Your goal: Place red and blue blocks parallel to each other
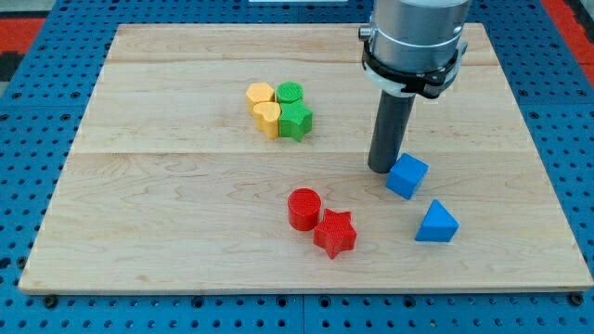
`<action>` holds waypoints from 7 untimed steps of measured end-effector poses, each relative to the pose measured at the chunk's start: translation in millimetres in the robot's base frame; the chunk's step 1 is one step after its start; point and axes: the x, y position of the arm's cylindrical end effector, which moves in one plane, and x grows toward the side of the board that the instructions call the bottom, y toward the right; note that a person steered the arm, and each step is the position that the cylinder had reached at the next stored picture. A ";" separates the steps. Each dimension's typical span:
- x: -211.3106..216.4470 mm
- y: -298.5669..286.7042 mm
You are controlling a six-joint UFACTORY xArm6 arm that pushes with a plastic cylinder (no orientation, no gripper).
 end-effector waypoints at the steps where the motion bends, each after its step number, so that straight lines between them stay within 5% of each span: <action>1: 0.0 -24.8; 2: 53.2 -18.1; 4: 30.3 34.1; 7: 56.8 -18.0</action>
